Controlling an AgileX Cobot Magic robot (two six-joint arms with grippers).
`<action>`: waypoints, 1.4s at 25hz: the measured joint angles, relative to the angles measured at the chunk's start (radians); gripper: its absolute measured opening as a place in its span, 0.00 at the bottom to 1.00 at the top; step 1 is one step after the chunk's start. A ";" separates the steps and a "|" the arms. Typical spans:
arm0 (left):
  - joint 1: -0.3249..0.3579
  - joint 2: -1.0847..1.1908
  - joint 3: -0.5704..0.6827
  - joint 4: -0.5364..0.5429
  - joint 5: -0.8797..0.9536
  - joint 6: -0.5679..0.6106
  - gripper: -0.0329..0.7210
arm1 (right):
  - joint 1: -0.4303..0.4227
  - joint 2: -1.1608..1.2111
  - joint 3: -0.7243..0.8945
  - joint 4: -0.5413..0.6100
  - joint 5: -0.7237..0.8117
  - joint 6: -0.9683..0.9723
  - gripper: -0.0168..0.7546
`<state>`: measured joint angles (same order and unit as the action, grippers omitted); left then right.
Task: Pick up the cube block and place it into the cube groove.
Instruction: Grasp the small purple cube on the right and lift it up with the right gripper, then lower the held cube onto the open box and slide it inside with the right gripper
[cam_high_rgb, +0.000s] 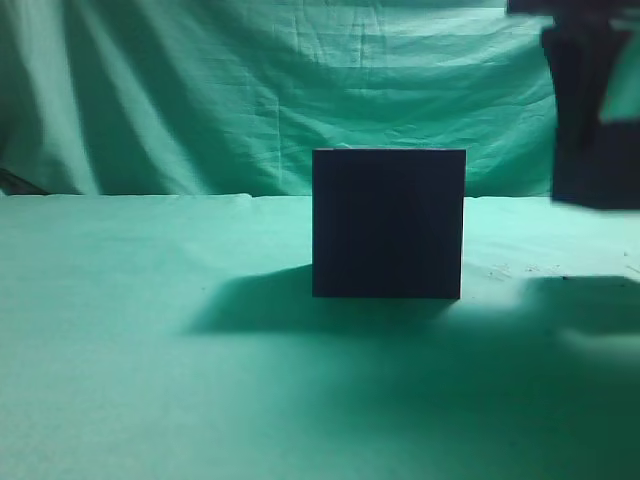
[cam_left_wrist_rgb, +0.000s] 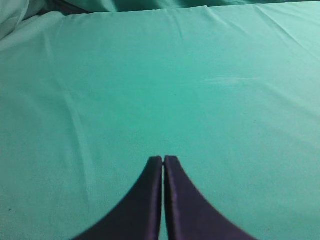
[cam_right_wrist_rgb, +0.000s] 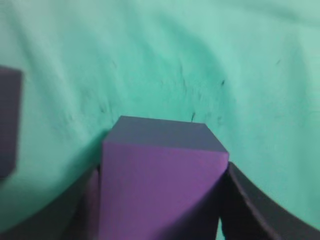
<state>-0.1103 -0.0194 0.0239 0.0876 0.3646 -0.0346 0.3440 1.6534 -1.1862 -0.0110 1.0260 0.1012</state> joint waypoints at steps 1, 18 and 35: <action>0.000 0.000 0.000 0.000 0.000 0.000 0.04 | 0.001 -0.002 -0.044 0.003 0.037 0.000 0.59; 0.000 0.000 0.000 0.000 0.000 0.000 0.04 | 0.342 -0.019 -0.291 0.021 0.216 0.272 0.59; 0.000 0.000 0.000 0.000 0.000 0.000 0.04 | 0.388 0.111 -0.349 0.020 0.211 0.421 0.59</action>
<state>-0.1103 -0.0194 0.0239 0.0876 0.3646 -0.0346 0.7317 1.7645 -1.5354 0.0089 1.2374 0.5224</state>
